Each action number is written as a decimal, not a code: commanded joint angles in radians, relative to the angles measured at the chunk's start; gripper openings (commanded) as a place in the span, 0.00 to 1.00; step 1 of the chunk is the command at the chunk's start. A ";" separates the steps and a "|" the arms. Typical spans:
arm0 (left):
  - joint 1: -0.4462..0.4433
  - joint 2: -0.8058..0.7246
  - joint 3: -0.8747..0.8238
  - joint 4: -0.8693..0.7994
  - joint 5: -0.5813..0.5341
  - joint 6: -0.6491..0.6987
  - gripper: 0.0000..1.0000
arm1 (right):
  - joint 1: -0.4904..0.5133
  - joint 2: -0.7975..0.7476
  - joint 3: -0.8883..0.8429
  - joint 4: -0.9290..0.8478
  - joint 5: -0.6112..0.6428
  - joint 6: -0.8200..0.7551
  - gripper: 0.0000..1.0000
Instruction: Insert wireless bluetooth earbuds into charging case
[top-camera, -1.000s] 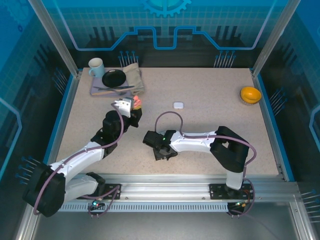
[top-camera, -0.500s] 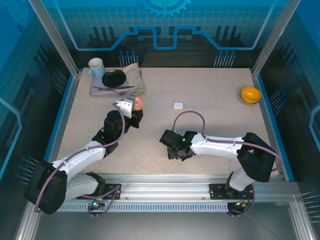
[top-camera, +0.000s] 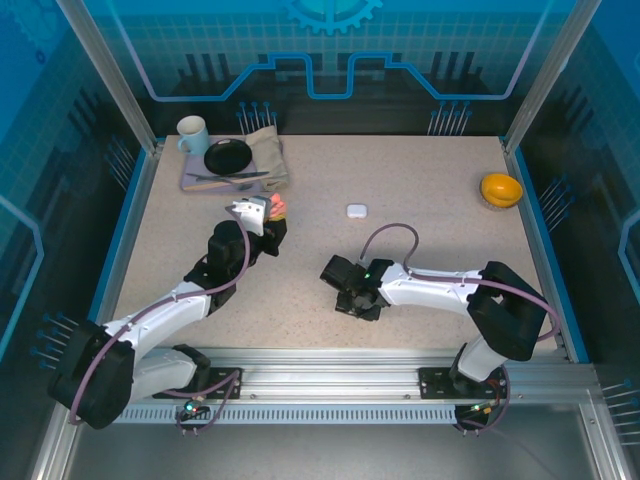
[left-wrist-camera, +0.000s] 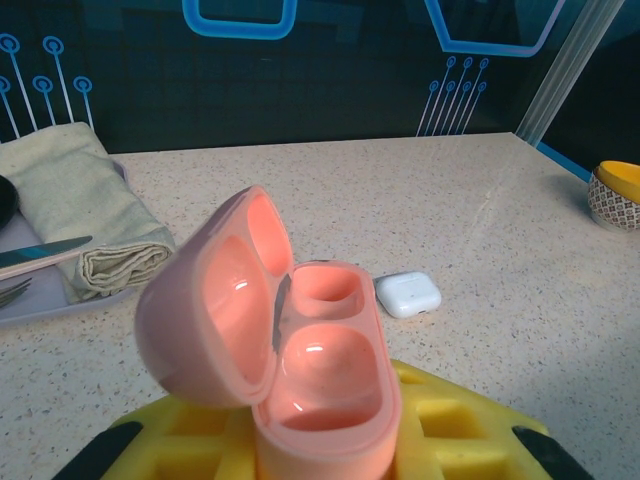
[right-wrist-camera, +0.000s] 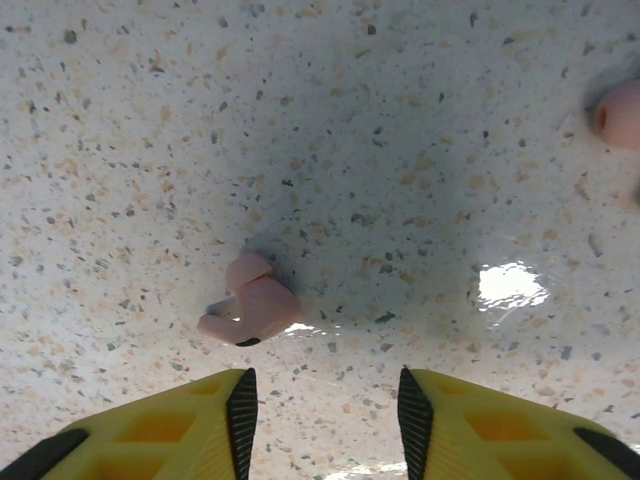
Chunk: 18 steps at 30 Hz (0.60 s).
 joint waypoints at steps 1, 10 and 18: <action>0.009 -0.008 0.018 0.044 0.023 -0.007 0.00 | -0.007 0.007 0.027 -0.008 0.002 0.053 0.41; 0.009 -0.002 0.014 0.053 0.023 -0.009 0.00 | -0.010 0.036 0.028 0.037 -0.076 -0.021 0.40; 0.009 -0.003 0.019 0.050 0.020 -0.007 0.00 | -0.027 0.109 0.068 0.080 -0.098 -0.045 0.40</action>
